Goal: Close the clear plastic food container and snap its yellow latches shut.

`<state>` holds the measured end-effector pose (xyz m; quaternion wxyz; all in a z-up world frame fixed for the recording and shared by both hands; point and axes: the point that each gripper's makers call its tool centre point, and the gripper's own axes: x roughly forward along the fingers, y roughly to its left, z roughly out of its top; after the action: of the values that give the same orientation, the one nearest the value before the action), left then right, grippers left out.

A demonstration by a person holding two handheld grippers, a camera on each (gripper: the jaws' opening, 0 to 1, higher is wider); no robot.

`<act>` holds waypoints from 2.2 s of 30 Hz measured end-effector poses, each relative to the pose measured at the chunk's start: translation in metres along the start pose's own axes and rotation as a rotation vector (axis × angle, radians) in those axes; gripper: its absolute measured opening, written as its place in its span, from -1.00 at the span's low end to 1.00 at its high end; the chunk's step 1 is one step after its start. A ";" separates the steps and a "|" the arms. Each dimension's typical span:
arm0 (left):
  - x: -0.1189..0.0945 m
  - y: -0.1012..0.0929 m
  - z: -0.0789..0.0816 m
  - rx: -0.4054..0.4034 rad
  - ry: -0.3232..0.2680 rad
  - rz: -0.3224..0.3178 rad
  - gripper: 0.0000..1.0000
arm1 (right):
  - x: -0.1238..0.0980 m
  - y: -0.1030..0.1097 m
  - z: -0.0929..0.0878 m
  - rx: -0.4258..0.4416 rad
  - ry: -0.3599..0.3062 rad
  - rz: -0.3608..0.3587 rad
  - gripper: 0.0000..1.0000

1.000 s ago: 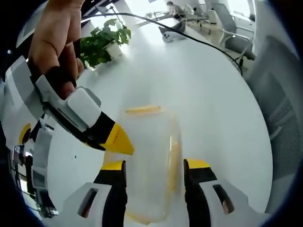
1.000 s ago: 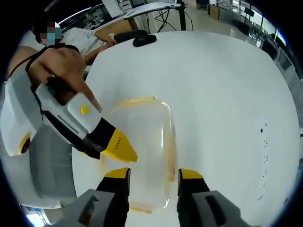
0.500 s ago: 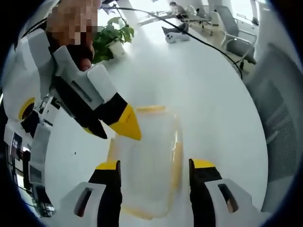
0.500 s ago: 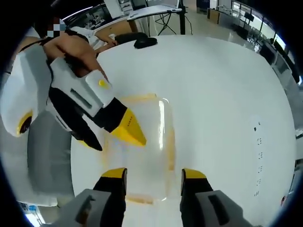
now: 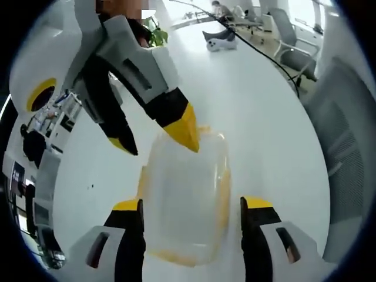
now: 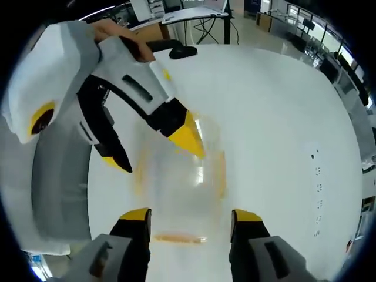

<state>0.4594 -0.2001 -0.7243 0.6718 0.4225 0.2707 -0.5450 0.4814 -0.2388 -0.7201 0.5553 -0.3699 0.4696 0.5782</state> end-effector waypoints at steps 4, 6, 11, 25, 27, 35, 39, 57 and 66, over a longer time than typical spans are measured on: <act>0.000 0.006 -0.004 -0.003 0.009 0.001 0.34 | 0.000 0.004 -0.001 -0.015 0.002 -0.014 0.08; 0.000 0.008 -0.007 -0.010 0.014 -0.005 0.39 | -0.001 0.005 -0.002 -0.017 0.004 -0.021 0.10; 0.002 0.010 -0.014 -0.023 0.033 -0.015 0.47 | -0.001 0.010 -0.001 -0.015 -0.014 -0.028 0.20; 0.009 0.016 -0.034 -0.032 0.087 -0.021 0.65 | 0.006 0.015 -0.010 -0.051 -0.008 -0.089 0.36; 0.011 0.017 -0.036 -0.030 0.093 -0.021 0.66 | 0.007 0.016 -0.010 -0.054 -0.009 -0.101 0.41; 0.019 0.016 -0.042 -0.037 0.120 -0.034 0.76 | 0.016 0.015 -0.015 -0.065 -0.017 -0.144 0.51; 0.024 0.016 -0.045 -0.023 0.135 -0.029 0.80 | 0.021 0.013 -0.017 -0.064 -0.022 -0.176 0.57; 0.030 0.013 -0.053 0.010 0.167 -0.054 0.66 | 0.038 0.008 -0.026 -0.024 -0.021 -0.199 0.51; 0.029 0.012 -0.054 -0.001 0.170 -0.051 0.65 | 0.038 0.009 -0.025 -0.035 -0.019 -0.194 0.50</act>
<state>0.4835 -0.1673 -0.7721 0.6323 0.4599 0.3378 -0.5240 0.4659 -0.2507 -0.7619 0.6065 -0.4179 0.4160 0.5333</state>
